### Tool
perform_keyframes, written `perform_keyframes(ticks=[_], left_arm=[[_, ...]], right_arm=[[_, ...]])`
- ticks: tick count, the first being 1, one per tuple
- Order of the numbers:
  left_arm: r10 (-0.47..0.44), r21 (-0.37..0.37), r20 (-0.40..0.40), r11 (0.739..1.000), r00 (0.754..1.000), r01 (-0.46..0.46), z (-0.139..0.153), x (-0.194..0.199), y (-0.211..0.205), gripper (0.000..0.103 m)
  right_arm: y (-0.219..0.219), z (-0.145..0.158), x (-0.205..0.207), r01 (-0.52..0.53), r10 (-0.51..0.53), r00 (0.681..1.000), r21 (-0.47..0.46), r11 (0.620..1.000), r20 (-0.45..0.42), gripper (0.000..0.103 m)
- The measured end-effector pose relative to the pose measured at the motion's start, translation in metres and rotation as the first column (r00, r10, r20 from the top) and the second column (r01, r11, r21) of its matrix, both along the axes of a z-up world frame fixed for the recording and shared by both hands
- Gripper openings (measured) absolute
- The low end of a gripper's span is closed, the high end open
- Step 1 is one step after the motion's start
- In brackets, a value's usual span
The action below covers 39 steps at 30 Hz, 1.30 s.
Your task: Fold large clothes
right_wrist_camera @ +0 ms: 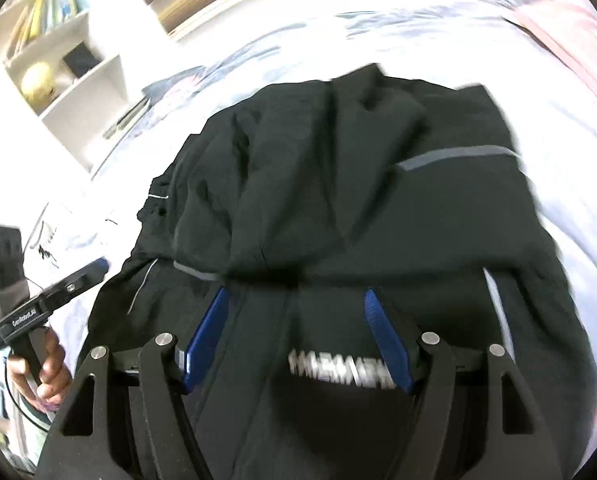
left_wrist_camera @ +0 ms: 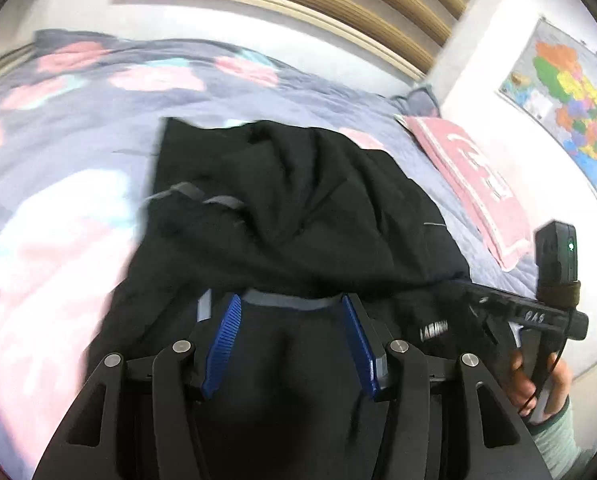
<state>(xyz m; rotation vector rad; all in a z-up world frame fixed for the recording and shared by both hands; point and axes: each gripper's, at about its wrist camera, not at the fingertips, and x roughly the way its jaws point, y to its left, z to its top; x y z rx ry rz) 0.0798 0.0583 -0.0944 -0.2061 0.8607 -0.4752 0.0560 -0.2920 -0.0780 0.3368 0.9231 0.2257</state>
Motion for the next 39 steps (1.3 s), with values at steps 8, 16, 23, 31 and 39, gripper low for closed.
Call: perform_keyframes(ticks=[8,16,23,31,39], left_arm=[[0.197,0.000,-0.091,0.980,0.976,-0.198,-0.007,-0.074,0.097,0.054],[0.194,-0.095,-0.279,0.969,0.940,-0.229,-0.064,-0.091,0.123,0.054],[0.128,-0.102,-0.270,0.982,0.954,-0.161,-0.068,-0.086,0.095,0.054],[0.005,-0.179,-0.215,0.983,0.977,-0.045,-0.047,-0.079,0.061,0.054],[-0.042,-0.318,-0.125,0.948,0.991,0.001,-0.028,-0.096,0.054,0.054]], right_arm=[[-0.072,0.010,-0.083,0.173,-0.173,0.985,-0.055,0.983,-0.007,0.078],[-0.116,-0.006,-0.138,0.278,-0.291,0.955,-0.170,0.945,-0.052,0.079],[-0.140,-0.025,-0.165,0.297,-0.311,0.944,-0.134,0.945,-0.107,0.079],[-0.116,-0.036,-0.149,0.180,-0.181,0.971,-0.020,0.983,-0.155,0.071],[-0.102,-0.021,-0.149,0.117,-0.110,0.987,0.053,0.992,-0.115,0.069]])
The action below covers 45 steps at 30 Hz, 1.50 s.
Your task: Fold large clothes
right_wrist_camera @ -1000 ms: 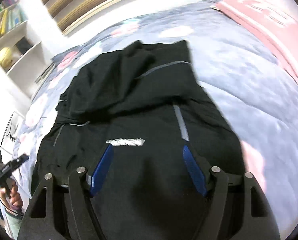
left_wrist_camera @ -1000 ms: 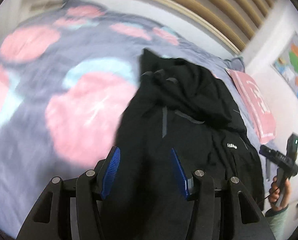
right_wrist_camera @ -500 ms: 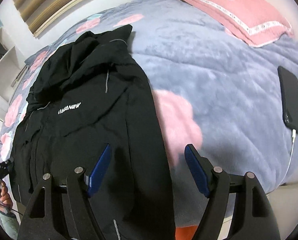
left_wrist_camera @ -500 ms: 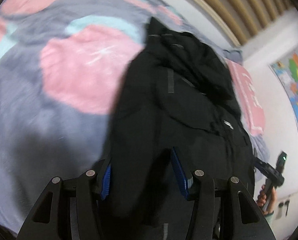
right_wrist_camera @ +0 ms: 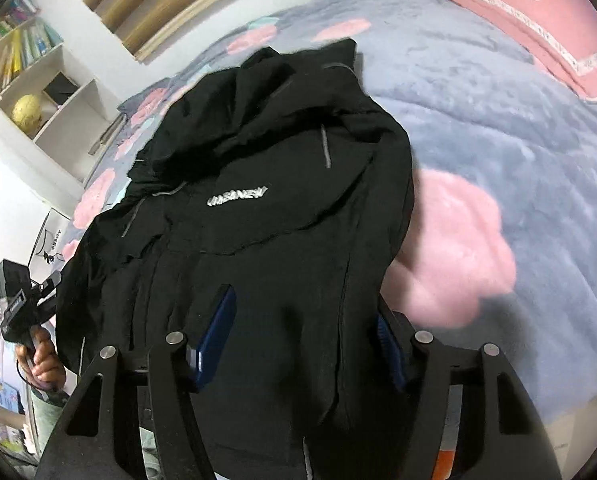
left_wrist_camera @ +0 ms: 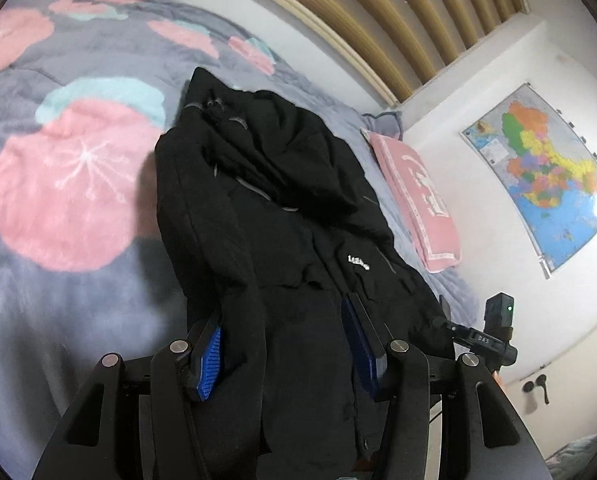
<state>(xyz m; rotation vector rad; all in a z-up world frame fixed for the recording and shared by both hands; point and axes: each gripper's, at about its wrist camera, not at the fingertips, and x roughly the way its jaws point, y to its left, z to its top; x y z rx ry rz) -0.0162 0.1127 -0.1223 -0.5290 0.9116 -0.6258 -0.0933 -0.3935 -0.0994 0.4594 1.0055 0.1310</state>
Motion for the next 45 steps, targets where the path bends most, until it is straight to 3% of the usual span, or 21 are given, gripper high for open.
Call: perform_keyframes(ticks=[3,5,10,12,13,14,15,16,17,18,21,25,29,36,41,45], left_arm=[[0.016,-0.020,-0.085,1.000,0.996,-0.018,-0.025,-0.004,0.008,0.054],[0.015,-0.007,-0.098,1.000,0.995,-0.015,-0.032,-0.017,0.013,0.054],[-0.028,0.107,-0.131,0.993,0.991,0.042,-0.037,-0.055,0.016,0.054],[-0.033,0.138,-0.130,0.989,0.991,0.051,-0.037,-0.064,0.014,0.054],[-0.025,0.148,-0.126,0.988,0.992,0.044,-0.037,-0.065,0.013,0.054],[-0.012,0.154,-0.129,0.988,0.992,0.032,-0.039,-0.064,0.013,0.050],[0.005,0.165,-0.132,0.986,0.991,0.017,-0.041,-0.061,0.012,0.032],[0.017,0.181,-0.127,0.984,0.992,0.007,-0.040,-0.059,0.010,0.022],[0.025,0.195,-0.115,0.981,0.993,-0.002,-0.039,-0.056,0.008,0.020],[0.029,0.192,-0.099,0.981,0.995,-0.009,-0.036,-0.056,0.006,0.017],[0.029,0.167,-0.026,0.986,0.999,-0.024,-0.018,-0.058,0.006,0.014],[0.062,0.025,0.074,0.998,0.995,-0.064,0.019,-0.052,0.025,0.014],[0.095,-0.044,0.135,0.995,0.986,-0.090,0.045,-0.033,0.034,0.014],[0.178,-0.117,0.155,0.980,0.972,-0.161,0.076,0.027,0.048,0.014],[0.173,-0.085,0.212,0.984,0.962,-0.158,0.104,0.078,0.028,0.015],[0.212,-0.075,0.214,0.977,0.954,-0.200,0.106,0.128,0.010,0.015]], right_arm=[[-0.001,-0.018,-0.008,-0.003,0.003,0.998,-0.007,1.000,-0.061,0.069],[0.005,-0.019,-0.017,-0.033,0.029,0.997,-0.052,0.998,-0.074,0.069],[0.024,-0.020,-0.036,-0.129,0.108,0.985,-0.166,0.978,-0.131,0.069],[0.031,-0.016,-0.043,-0.147,0.128,0.985,-0.173,0.974,-0.115,0.069],[0.033,-0.013,-0.044,-0.143,0.127,0.987,-0.174,0.974,-0.098,0.064],[0.033,-0.011,-0.044,-0.134,0.121,0.989,-0.171,0.976,-0.086,0.057],[0.033,-0.009,-0.044,-0.127,0.116,0.990,-0.161,0.979,-0.074,0.048],[0.033,-0.004,-0.043,-0.116,0.110,0.993,-0.143,0.983,-0.047,0.039],[0.031,0.000,-0.043,-0.109,0.105,0.994,-0.134,0.985,-0.032,0.035],[0.030,0.002,-0.044,-0.105,0.103,0.994,-0.127,0.986,-0.024,0.029],[0.019,0.013,-0.043,-0.103,0.104,0.994,-0.047,0.994,0.017,0.028],[0.005,0.034,-0.037,-0.104,0.100,0.992,0.058,0.993,0.077,0.027],[-0.008,0.062,-0.023,-0.098,0.081,0.986,0.114,0.989,0.149,0.027],[-0.034,0.106,0.024,-0.036,0.009,0.972,0.110,0.993,0.237,0.028],[-0.049,0.128,0.078,0.005,-0.039,0.965,0.127,0.992,0.259,0.028],[-0.060,0.120,0.134,0.067,-0.102,0.969,0.158,0.985,0.226,0.028]])
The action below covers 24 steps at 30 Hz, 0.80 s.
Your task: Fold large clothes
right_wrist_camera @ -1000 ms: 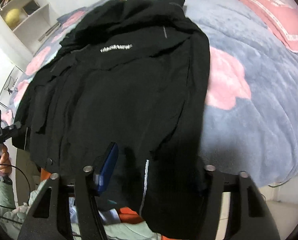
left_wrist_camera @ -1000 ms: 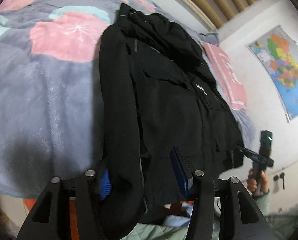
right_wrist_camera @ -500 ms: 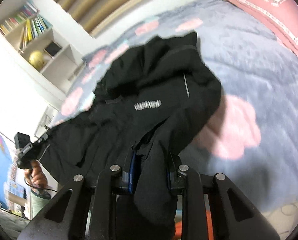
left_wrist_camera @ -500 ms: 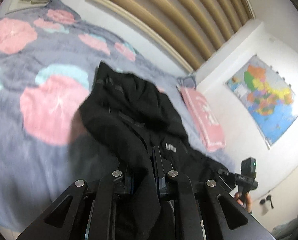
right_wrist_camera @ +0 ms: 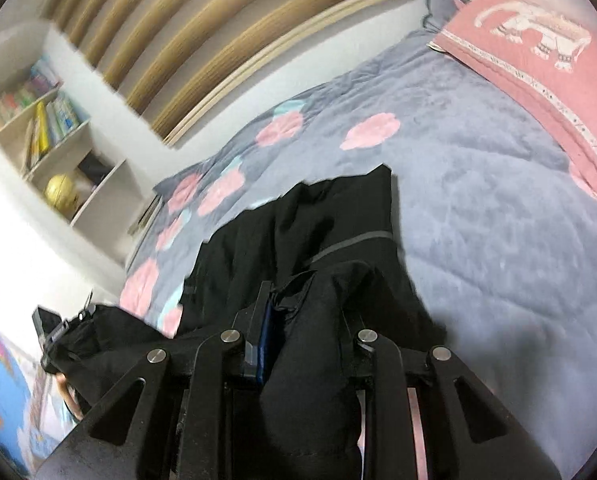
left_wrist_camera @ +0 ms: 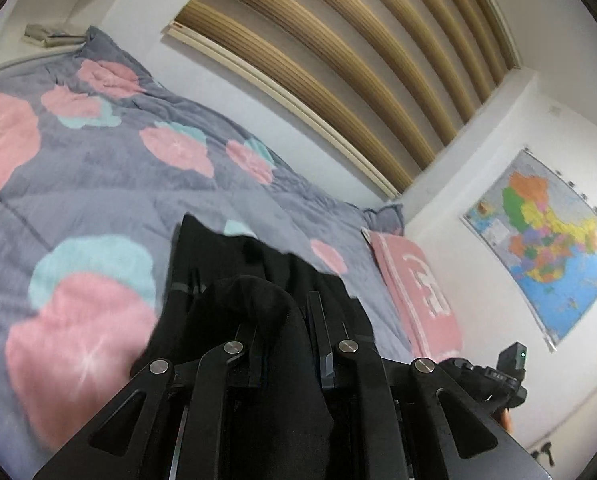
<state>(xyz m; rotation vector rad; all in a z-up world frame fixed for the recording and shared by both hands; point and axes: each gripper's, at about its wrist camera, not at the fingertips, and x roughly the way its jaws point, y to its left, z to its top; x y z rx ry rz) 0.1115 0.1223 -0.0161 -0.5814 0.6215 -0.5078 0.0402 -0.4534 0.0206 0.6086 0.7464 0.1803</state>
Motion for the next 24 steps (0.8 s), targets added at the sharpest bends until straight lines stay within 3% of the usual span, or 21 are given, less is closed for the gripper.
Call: perform_keyframes(ticks=[3,8,11,13,17,20,24], left_arm=[[0.039,0.028,-0.011,0.999,0.999,-0.038,-0.011,0.039,-0.012,0.017],[0.105,0.158,-0.091,0.983,0.990,-0.090,-0.053,0.106,-0.036,0.018],[0.137,0.206,-0.213,0.974,0.968,-0.092,-0.096,0.141,-0.045,0.019],[0.150,0.217,-0.305,0.972,0.940,-0.085,-0.127,0.161,-0.049,0.020],[0.147,0.208,-0.341,0.975,0.928,-0.078,-0.151,0.177,-0.048,0.020],[0.126,0.238,-0.312,0.970,0.942,-0.050,-0.149,0.174,-0.050,0.021],[0.058,0.195,-0.267,0.981,0.962,-0.005,-0.135,0.157,-0.041,0.028]], right_arm=[[-0.001,-0.019,0.045,0.039,-0.041,0.998,-0.030,0.999,-0.052,0.028],[0.010,-0.072,0.112,0.059,-0.078,0.983,-0.112,0.992,-0.167,0.029],[0.015,-0.115,0.140,0.054,-0.085,0.964,-0.126,0.991,-0.251,0.030],[0.017,-0.133,0.150,0.062,-0.096,0.962,-0.138,0.989,-0.255,0.030],[0.027,-0.138,0.154,0.045,-0.092,0.970,-0.205,0.978,-0.226,0.030],[0.025,-0.138,0.152,0.035,-0.079,0.971,-0.192,0.981,-0.227,0.030],[0.016,-0.122,0.139,0.007,-0.039,0.972,-0.136,0.991,-0.231,0.033]])
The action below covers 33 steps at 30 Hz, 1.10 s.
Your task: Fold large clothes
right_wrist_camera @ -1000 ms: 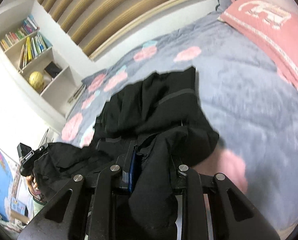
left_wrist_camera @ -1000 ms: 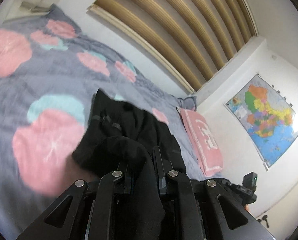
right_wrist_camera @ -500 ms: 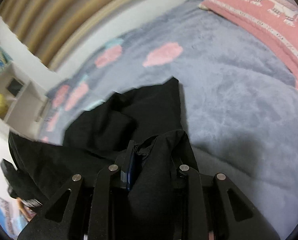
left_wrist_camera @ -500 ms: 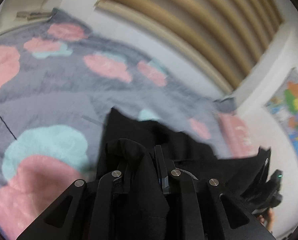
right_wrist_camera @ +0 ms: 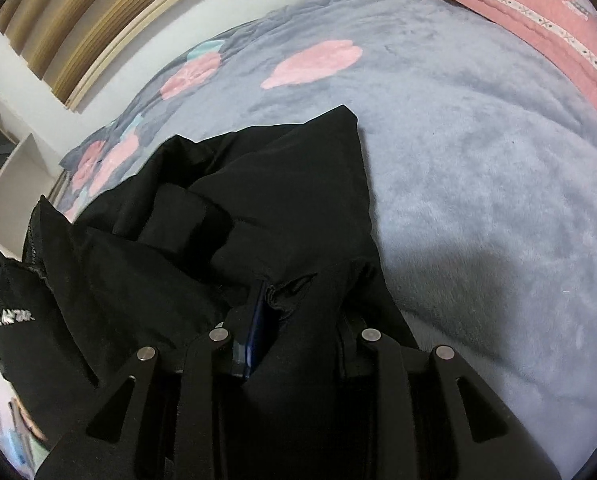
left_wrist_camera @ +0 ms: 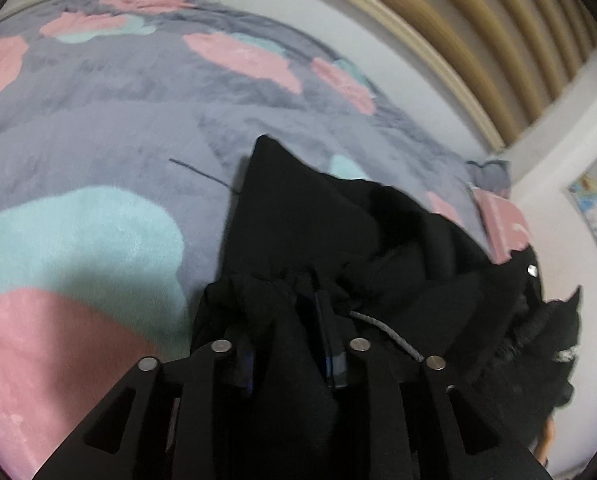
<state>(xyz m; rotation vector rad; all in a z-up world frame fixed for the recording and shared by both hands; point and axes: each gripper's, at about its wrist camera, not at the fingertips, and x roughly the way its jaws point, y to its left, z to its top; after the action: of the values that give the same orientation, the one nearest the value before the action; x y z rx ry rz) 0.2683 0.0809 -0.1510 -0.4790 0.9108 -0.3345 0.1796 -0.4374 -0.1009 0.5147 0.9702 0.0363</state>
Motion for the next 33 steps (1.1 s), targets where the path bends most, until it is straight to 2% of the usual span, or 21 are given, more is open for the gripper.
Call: perform_keyframes(ticks=[2,4,5,6,7,8,9,11,13,16,18,21,24,29,33], left_arm=[[-0.033,-0.058,0.017,0.998,0.999,0.034,0.018,-0.018,0.015,0.037],[-0.086,-0.088,0.070,0.992,0.994,0.092,0.041,-0.035,0.027,0.047],[-0.110,-0.091,0.096,0.989,0.989,0.119,0.051,-0.043,0.032,0.057],[-0.132,-0.093,0.129,0.985,0.983,0.144,0.063,-0.052,0.038,0.071],[-0.137,-0.086,0.165,0.984,0.977,0.153,0.073,-0.061,0.045,0.077],[-0.136,-0.081,0.208,0.984,0.969,0.156,0.084,-0.072,0.052,0.082],[-0.141,-0.088,0.252,0.982,0.957,0.168,0.094,-0.081,0.060,0.082],[-0.144,-0.110,0.293,0.977,0.945,0.182,0.103,-0.089,0.068,0.082],[-0.127,-0.091,0.291,0.983,0.948,0.160,0.103,-0.088,0.070,0.082],[-0.143,-0.028,0.220,0.988,0.965,0.152,0.086,-0.067,0.056,0.082],[-0.162,0.025,0.175,0.987,0.971,0.160,0.069,-0.050,0.044,0.082],[-0.190,0.076,0.164,0.981,0.968,0.180,0.051,-0.029,0.032,0.082],[-0.238,0.051,0.161,0.971,0.958,0.233,0.040,-0.015,0.029,0.082],[-0.307,0.062,0.119,0.952,0.944,0.301,0.027,0.015,0.020,0.082],[-0.318,-0.068,0.106,0.943,0.942,0.326,0.017,0.039,0.018,0.082]], right_arm=[[-0.004,0.017,-0.013,-0.029,0.029,0.999,0.021,0.999,0.030,0.040],[-0.009,0.044,-0.038,-0.062,0.063,0.993,-0.008,0.998,0.103,0.057],[-0.011,0.055,-0.049,-0.068,0.070,0.988,-0.024,0.997,0.135,0.062],[-0.014,0.065,-0.060,-0.070,0.076,0.983,-0.041,0.997,0.169,0.073],[-0.016,0.077,-0.073,-0.067,0.078,0.976,-0.061,0.996,0.205,0.083],[-0.019,0.087,-0.085,-0.059,0.078,0.966,-0.084,0.995,0.245,0.087],[-0.020,0.093,-0.092,-0.060,0.084,0.960,-0.097,0.993,0.267,0.091],[-0.021,0.097,-0.097,-0.069,0.105,0.953,-0.132,0.989,0.285,0.093],[-0.019,0.090,-0.089,-0.078,0.119,0.959,-0.164,0.983,0.257,0.093],[-0.012,0.070,-0.071,-0.115,0.164,0.959,-0.208,0.971,0.232,0.093],[-0.006,0.061,-0.063,-0.148,0.214,0.947,-0.264,0.953,0.240,0.093],[-0.002,0.049,-0.055,-0.180,0.268,0.933,-0.333,0.926,0.239,0.093],[0.000,0.043,-0.046,-0.241,0.326,0.915,-0.324,0.915,0.239,0.093],[0.021,0.037,-0.013,-0.364,0.436,0.877,-0.311,0.878,0.204,0.093],[0.016,0.044,-0.023,-0.334,0.411,0.882,-0.309,0.890,0.231,0.093]])
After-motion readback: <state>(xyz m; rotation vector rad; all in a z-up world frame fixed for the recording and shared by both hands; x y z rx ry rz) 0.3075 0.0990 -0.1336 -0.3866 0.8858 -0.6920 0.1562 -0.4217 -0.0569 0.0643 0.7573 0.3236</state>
